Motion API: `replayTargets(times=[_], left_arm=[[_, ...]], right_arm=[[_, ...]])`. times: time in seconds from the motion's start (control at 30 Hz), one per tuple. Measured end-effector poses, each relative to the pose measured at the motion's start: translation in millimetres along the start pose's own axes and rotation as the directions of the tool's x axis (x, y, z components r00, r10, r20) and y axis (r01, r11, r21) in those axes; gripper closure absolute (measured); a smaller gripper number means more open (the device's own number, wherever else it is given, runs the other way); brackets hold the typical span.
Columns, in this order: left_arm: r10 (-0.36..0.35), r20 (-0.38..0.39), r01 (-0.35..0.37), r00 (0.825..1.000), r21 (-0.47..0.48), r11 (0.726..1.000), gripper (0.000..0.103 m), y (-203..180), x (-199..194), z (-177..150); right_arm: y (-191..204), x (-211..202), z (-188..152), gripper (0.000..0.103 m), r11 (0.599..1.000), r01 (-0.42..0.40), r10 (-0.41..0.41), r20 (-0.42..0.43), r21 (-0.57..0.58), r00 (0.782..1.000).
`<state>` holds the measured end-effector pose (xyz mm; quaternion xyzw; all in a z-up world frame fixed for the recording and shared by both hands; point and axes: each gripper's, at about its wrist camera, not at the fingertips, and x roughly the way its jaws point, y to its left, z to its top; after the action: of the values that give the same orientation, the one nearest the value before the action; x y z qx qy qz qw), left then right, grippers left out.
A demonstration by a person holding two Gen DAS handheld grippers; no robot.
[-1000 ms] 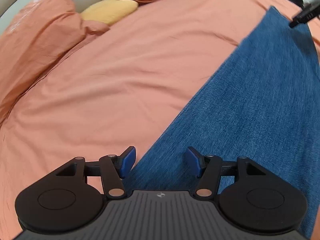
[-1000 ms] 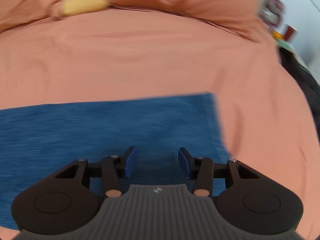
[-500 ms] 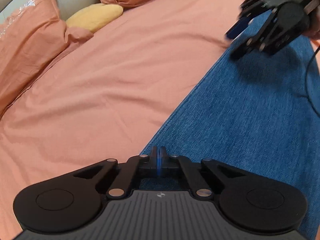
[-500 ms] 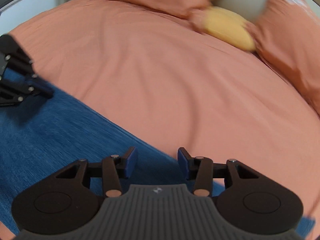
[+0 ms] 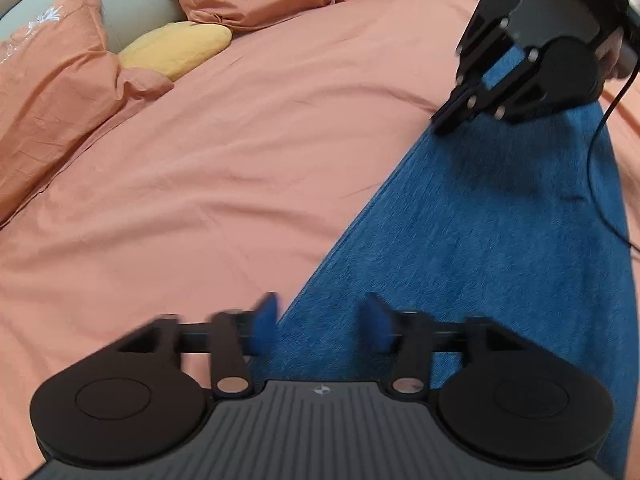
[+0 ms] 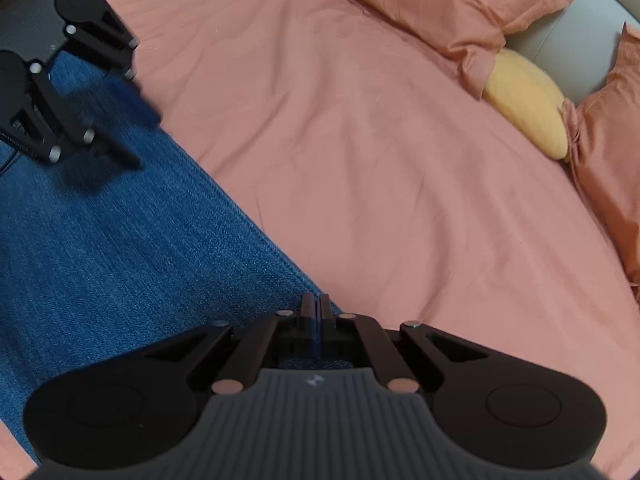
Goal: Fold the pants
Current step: 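Grasp the jeans edge with the left gripper while the right gripper releases its edge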
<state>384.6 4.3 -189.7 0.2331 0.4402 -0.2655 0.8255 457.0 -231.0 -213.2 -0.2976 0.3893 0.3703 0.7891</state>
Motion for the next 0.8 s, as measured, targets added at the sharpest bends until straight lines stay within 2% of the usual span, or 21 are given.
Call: replayTargets(times=[0.1, 0.13, 0.17, 0.2, 0.23, 0.3, 0.33, 0.47, 0.53, 0.67, 0.73, 0.8], left_arm=[[-0.019, -0.043, 0.017, 0.999, -0.054, 0.998, 0.042, 8, 9, -6], [-0.026, -0.05, 0.022, 0.998, -0.063, 0.998, 0.051, 8, 12, -8], [-0.022, -0.051, 0.018, 0.998, -0.075, 0.997, 0.071, 8, 14, -8], [-0.008, -0.048, 0.004, 0.999, -0.096, 0.995, 0.084, 9, 14, -8], [0.003, -0.034, -0.007, 0.999, -0.118, 0.993, 0.103, 10, 13, -6], [0.026, -0.016, -0.028, 1.0, -0.14, 0.99, 0.103, 10, 8, -2], [0.041, -0.012, -0.042, 0.999, -0.123, 0.992, 0.103, 8, 6, -1], [0.097, -0.003, -0.097, 0.995, -0.089, 0.991, 0.103, 0, 5, -1], [0.142, 0.001, -0.141, 0.99, -0.085, 0.986, 0.103, -4, 5, 1], [0.26, -0.008, -0.26, 0.966, -0.063, 0.964, 0.103, -5, 9, 10], [0.241, -0.047, -0.245, 0.969, -0.112, 0.963, 0.103, 5, 12, 11], [0.265, -0.028, -0.266, 0.964, -0.144, 0.953, 0.103, 8, 3, 11]], right_arm=[[4, -7, -2, 0.103, 1.0, 0.02, -0.02, 0.005, -0.024, 1.0], [5, -9, -2, 0.103, 0.999, 0.033, -0.033, 0.012, -0.036, 0.999], [7, -10, -1, 0.103, 0.998, 0.047, -0.047, 0.019, -0.045, 0.999], [7, -7, 0, 0.103, 0.997, 0.056, -0.056, 0.02, -0.046, 0.998], [8, -7, 1, 0.103, 0.996, 0.069, -0.068, 0.02, -0.051, 0.997], [8, -4, 4, 0.103, 0.987, 0.146, -0.145, 0.03, -0.062, 0.989], [3, -4, 6, 0.103, 0.986, 0.162, -0.161, 0.034, -0.04, 0.986], [-16, -1, 8, 0.103, 0.988, 0.147, -0.147, -0.001, 0.055, 0.989], [-19, 2, 4, 0.103, 0.981, 0.179, -0.177, -0.036, 0.071, 0.984], [-31, -6, -17, 0.103, 0.966, 0.226, -0.217, -0.086, 0.121, 0.972], [-43, -17, -33, 0.103, 0.95, 0.252, -0.233, -0.117, 0.184, 0.965], [-60, -33, -52, 0.103, 0.923, 0.262, -0.23, -0.14, 0.282, 0.963]])
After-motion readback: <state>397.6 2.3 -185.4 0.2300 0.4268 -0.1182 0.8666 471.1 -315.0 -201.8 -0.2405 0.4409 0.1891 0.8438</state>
